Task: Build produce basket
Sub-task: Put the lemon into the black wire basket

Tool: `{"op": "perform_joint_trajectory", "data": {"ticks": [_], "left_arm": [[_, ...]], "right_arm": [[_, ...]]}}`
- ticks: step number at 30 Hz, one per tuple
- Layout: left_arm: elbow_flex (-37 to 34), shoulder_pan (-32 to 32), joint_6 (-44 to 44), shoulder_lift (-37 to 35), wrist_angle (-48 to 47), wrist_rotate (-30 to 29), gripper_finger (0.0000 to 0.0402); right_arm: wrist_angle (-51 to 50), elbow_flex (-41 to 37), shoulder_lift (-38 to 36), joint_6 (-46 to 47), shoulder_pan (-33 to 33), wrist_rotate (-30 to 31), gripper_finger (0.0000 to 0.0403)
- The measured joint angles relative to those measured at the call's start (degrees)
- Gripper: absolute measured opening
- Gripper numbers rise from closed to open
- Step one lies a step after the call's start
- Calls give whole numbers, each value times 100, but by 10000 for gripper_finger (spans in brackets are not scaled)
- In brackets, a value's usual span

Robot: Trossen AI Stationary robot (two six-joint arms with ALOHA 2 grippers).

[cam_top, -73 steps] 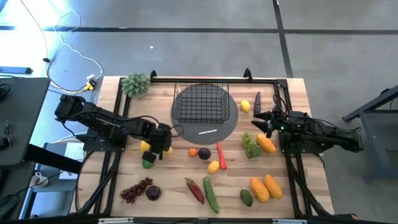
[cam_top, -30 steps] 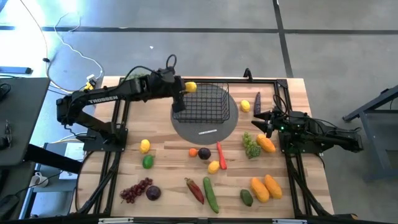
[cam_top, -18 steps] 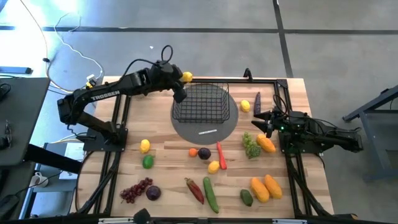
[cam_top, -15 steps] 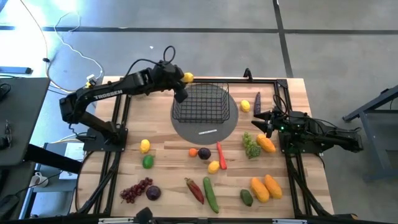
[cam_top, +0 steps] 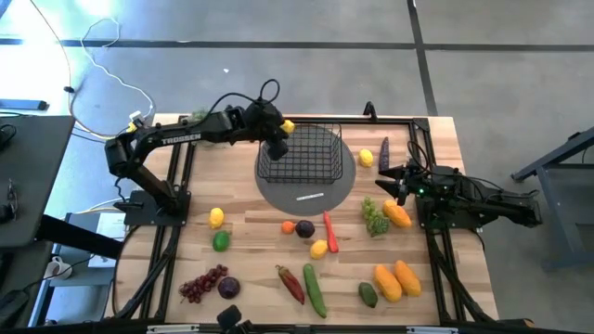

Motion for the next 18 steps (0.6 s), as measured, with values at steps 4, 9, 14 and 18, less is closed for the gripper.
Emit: {"op": "perform_joint_trajectory", "data": {"ticks": [4,9,14,18], "left_arm": [[0,-48,-36,-4,-379,0,114],[-26,-82,-34,-2,-571,4,115],[-28,-136,-184,160,-492,9,115],[-34,-189,-141,464,-509,45,115]], "right_arm": [[0,0,0,0,-1,-1,264],[0,-1,-2,0,1,-2,264],[1,-1,0,0,1,0,264],[0,-1,0,0,-1,0,264]]}}
